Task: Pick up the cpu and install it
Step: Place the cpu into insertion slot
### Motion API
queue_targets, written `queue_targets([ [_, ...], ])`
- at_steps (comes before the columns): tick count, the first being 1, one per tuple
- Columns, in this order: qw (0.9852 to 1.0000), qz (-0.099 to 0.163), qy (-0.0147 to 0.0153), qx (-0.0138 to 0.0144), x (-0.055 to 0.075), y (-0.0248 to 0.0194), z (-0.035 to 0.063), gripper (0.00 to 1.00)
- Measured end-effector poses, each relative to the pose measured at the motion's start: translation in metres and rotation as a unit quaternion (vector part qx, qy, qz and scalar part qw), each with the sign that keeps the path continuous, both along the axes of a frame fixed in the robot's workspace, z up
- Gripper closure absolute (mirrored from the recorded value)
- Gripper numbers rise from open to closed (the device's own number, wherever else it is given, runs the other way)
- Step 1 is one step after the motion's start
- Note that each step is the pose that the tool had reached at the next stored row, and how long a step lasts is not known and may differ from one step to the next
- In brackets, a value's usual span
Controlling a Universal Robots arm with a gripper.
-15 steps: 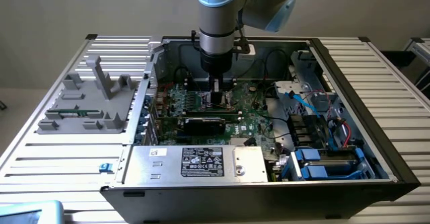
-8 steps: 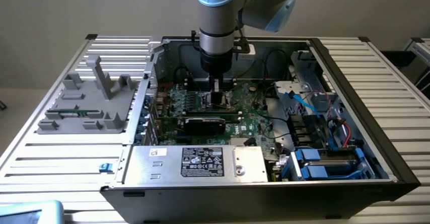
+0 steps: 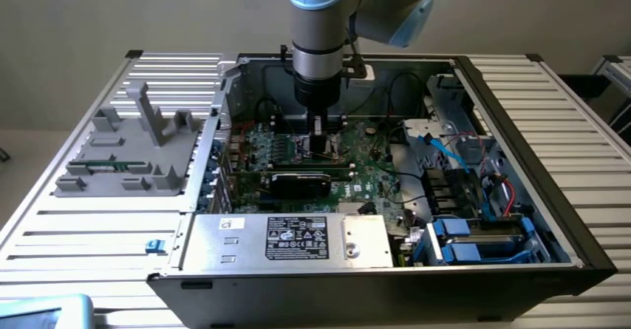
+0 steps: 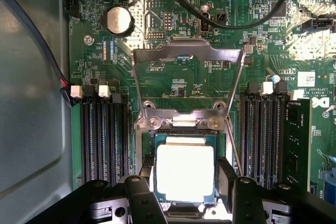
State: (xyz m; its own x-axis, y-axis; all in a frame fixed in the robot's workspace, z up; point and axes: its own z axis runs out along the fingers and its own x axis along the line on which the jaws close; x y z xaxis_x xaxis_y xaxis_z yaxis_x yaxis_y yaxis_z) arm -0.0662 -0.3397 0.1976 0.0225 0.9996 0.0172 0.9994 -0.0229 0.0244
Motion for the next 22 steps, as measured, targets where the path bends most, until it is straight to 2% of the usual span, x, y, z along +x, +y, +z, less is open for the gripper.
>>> queue_targets([
  [4, 1.0, 0.0, -0.0008, 0.0001, -0.0007, 0.0, -0.0002, 0.44],
  [5, 1.0, 0.0, -0.0021, 0.0003, -0.0008, 0.0, -0.001, 0.44],
  [14, 1.0, 0.0, -0.0021, 0.0003, -0.0009, 0.0, -0.0011, 0.44],
  [17, 1.0, 0.0, -0.0022, 0.0003, -0.0009, 0.0, -0.0011, 0.43],
  [18, 1.0, 0.0, -0.0021, 0.0003, -0.001, 0.0, -0.0011, 0.36],
  [22, 1.0, 0.0, -0.0024, 0.0006, -0.001, 0.0, 0.0011, 0.36],
])
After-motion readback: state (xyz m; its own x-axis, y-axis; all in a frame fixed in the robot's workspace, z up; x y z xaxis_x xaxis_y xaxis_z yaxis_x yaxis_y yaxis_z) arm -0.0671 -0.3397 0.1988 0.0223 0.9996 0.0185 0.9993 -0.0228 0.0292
